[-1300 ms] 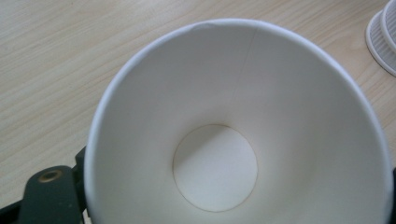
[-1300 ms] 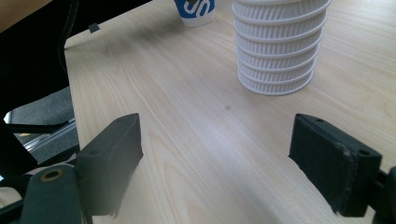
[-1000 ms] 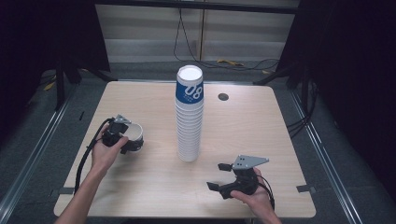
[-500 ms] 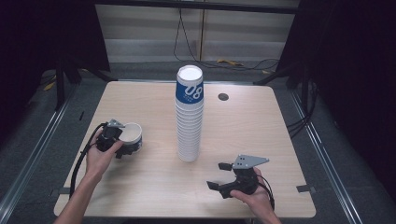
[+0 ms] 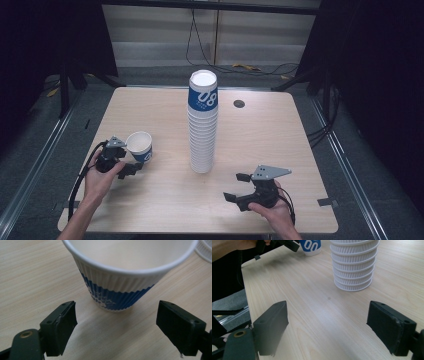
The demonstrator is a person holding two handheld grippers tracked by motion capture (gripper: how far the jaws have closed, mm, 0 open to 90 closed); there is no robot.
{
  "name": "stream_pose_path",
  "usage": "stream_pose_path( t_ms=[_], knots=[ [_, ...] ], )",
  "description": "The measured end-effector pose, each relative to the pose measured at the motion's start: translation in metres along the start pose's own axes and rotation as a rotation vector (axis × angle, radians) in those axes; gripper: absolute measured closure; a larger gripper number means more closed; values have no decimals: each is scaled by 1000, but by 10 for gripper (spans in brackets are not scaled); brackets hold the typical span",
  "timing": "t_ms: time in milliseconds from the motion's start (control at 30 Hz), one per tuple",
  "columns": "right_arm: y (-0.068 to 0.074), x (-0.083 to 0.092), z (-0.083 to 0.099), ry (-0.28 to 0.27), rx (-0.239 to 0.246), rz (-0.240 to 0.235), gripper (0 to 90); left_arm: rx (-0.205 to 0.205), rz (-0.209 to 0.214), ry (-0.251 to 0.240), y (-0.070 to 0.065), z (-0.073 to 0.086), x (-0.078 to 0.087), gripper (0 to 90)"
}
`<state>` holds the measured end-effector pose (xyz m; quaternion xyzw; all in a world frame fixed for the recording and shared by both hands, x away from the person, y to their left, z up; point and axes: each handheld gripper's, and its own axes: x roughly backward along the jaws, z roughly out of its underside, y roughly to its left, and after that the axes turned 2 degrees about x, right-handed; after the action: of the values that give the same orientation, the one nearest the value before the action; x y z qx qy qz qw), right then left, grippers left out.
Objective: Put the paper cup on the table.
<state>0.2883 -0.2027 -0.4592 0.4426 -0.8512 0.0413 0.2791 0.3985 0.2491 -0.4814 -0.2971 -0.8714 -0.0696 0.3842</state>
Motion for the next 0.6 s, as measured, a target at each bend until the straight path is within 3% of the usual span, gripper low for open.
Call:
stream_pose_path(
  t_ms=[67, 100, 167, 467, 600],
  knots=[
    [-1, 0, 0, -3, -3, 8, 171, -20, 16, 0, -3, 2, 4, 162],
    [-1, 0, 0, -4, -3, 13, 173, -11, 22, -16, -6, 3, 6, 163],
    [1, 2, 0, -19, 9, 17, 249, -13, 33, -28, -9, 6, 9, 163],
    [2, 5, 2, -35, 6, 54, 217, -45, 77, -40, -24, 22, 18, 162],
    [1, 5, 2, -38, 0, 65, 207, -53, 104, -78, -33, 27, 23, 162]
  ],
)
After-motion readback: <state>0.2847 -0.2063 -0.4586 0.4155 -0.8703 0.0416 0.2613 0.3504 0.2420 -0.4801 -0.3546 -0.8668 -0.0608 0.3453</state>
